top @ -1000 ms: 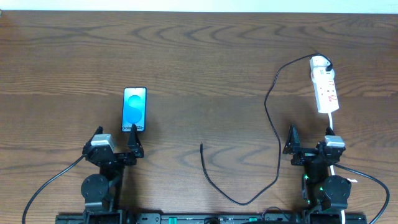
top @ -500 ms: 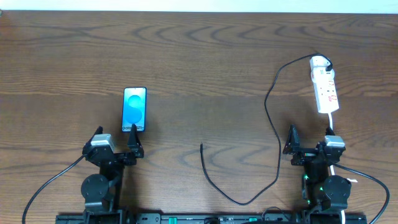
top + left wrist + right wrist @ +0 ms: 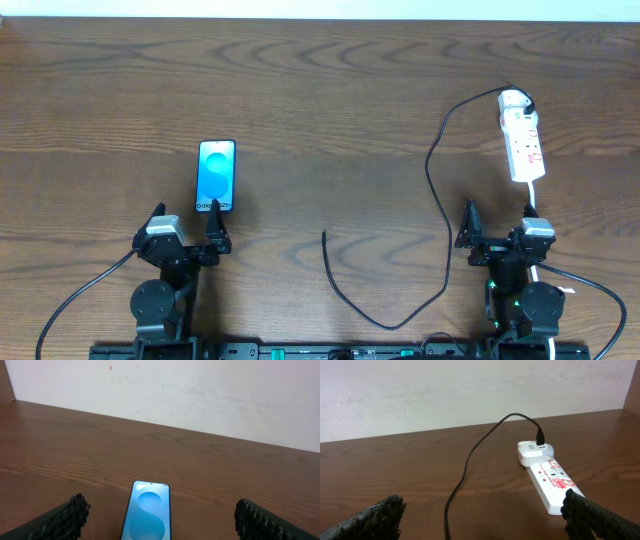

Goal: Plug charger to phone and switch on socket

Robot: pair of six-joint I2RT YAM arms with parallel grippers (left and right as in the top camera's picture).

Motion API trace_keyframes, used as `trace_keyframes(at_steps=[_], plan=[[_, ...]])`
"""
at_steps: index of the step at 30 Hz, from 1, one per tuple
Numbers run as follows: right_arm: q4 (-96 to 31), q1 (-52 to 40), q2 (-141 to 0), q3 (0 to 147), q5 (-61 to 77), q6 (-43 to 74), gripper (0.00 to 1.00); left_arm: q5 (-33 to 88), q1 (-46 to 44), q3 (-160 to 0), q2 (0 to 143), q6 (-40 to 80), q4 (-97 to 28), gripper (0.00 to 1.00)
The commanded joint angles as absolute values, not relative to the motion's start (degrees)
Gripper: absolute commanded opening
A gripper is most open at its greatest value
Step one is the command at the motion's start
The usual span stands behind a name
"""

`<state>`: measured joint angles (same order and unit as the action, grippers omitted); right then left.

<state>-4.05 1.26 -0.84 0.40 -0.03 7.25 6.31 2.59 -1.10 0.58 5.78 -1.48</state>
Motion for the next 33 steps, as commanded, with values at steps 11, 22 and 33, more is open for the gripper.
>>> trace_keyframes(at_steps=[11, 22, 33], plan=[[-4.29, 0.67, -0.60, 0.32, -0.93, 8.10, 0.99, 8.12, 2.83, -0.25, 0.23, 5.65, -3.40, 0.95], [-4.29, 0.67, -0.60, 0.32, -0.95, 8.12, 0.99, 8.14, 2.83, -2.28, 0.43, 4.03, -3.44, 0.95], [-4.29, 0.67, -0.62, 0.32, -0.95, 8.10, 0.99, 8.12, 2.83, -9.63, 10.59, 1.41, -3.42, 0.95]])
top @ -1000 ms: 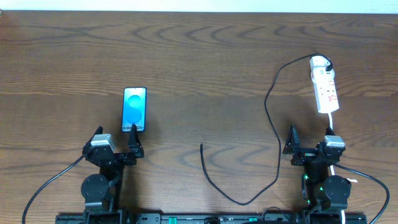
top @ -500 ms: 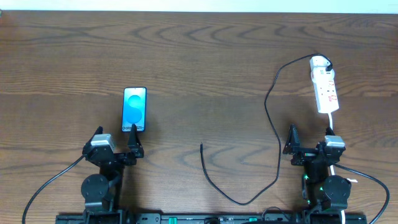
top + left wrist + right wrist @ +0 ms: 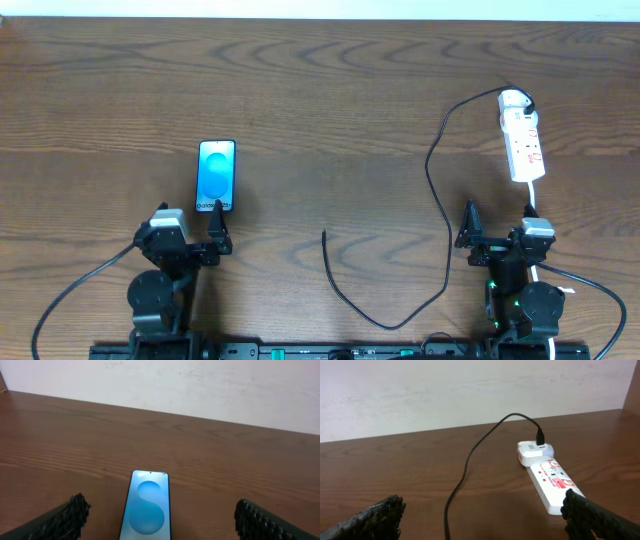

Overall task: Plug charger to phone and switch on socket
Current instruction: 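Move the left gripper forward over the blue phone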

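A phone (image 3: 217,175) with a lit blue screen lies flat on the wooden table, left of centre; the left wrist view shows the phone (image 3: 147,510) straight ahead. My left gripper (image 3: 187,238) sits open just short of its near end. A white power strip (image 3: 522,141) lies at the far right, a white charger (image 3: 534,451) plugged into its far end. The black cable (image 3: 437,180) runs from the charger in a long curve to its free plug end (image 3: 324,235) mid-table. My right gripper (image 3: 497,238) stands open near the strip's near end.
The strip's own white cord (image 3: 533,200) runs back toward the right arm base. A pale wall (image 3: 470,390) rises behind the table's far edge. Bare wood lies between the phone and the cable.
My left gripper has drawn back slightly toward its base and tilted down, so the phone's near end is no longer under its fingers. The right arm has not moved.
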Robot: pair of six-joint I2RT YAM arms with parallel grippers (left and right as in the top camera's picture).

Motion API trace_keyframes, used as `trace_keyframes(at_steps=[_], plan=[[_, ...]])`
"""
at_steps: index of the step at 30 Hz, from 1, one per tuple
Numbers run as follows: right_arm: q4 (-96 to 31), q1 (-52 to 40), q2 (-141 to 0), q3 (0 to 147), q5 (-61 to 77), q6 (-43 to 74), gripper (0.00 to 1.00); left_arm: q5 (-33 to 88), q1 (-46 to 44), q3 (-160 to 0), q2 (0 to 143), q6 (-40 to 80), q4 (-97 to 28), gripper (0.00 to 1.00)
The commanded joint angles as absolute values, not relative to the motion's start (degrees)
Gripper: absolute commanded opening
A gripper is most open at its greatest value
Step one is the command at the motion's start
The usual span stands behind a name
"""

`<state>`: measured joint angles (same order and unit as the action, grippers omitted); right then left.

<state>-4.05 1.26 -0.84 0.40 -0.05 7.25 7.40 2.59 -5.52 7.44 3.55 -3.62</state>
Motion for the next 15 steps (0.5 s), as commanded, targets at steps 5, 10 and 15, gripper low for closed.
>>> trace_keyframes(at_steps=[5, 10, 15], plan=[[-4.29, 0.67, -0.62, 0.32, -0.93, 8.12, 0.99, 8.12, 2.83, -15.40, 18.28, -1.45, -3.42, 0.95], [-4.29, 0.64, -0.62, 0.32, -0.95, 8.12, 0.99, 8.14, 2.83, -20.86, 25.69, -1.54, -3.44, 0.95], [-4.29, 0.64, -0.62, 0.32, -0.93, 8.12, 0.99, 8.16, 2.83, -26.59, 33.69, -1.72, -4.34, 0.96]])
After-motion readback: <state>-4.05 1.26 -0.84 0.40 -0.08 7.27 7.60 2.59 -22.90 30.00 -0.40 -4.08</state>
